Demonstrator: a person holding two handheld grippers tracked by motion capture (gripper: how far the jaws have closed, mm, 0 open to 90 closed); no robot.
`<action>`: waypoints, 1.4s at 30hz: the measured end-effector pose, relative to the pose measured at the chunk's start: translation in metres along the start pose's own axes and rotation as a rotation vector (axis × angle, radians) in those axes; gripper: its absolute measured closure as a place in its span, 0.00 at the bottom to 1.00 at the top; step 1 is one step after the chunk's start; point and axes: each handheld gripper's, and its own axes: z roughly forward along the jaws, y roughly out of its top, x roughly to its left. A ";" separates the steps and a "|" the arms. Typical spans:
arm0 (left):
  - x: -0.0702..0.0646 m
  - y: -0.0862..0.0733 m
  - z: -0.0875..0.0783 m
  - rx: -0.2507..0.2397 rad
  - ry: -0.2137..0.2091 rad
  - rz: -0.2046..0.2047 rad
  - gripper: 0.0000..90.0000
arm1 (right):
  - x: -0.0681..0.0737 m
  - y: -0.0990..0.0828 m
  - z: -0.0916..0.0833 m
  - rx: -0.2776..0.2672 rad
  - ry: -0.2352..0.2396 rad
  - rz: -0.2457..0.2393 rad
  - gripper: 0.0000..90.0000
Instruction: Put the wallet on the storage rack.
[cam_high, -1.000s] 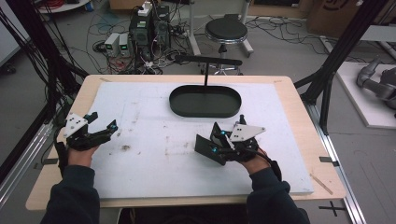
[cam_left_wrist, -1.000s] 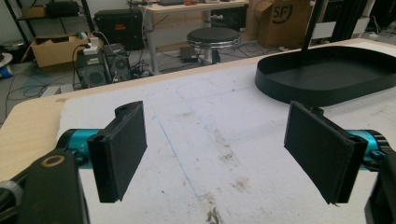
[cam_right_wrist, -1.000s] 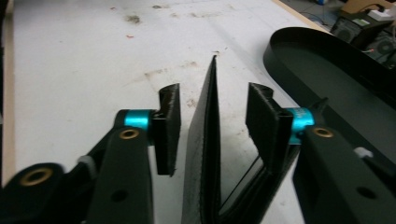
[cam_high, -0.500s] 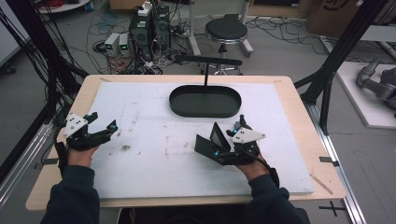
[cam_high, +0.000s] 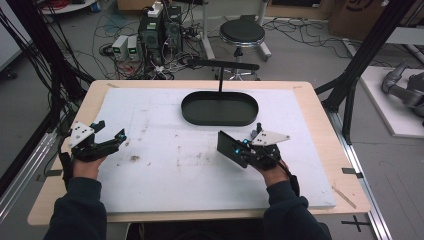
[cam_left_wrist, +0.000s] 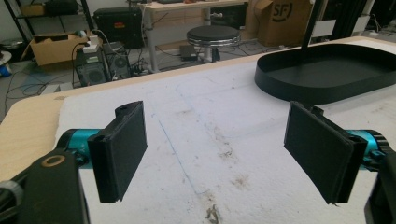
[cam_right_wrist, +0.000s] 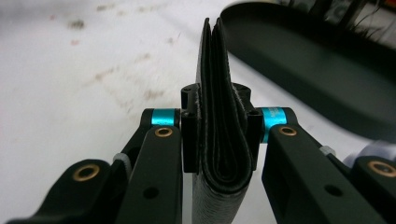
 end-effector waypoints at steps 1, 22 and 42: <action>0.000 0.000 0.000 0.000 0.000 -0.002 0.23 | -0.002 0.004 -0.001 -0.010 -0.007 -0.006 0.85; 0.000 -0.001 0.003 0.002 -0.006 -0.006 0.23 | -0.088 0.070 0.040 -0.033 -0.129 0.002 0.85; 0.001 -0.001 0.002 0.001 -0.010 -0.007 0.23 | -0.117 0.075 0.108 0.122 -0.354 -0.050 0.85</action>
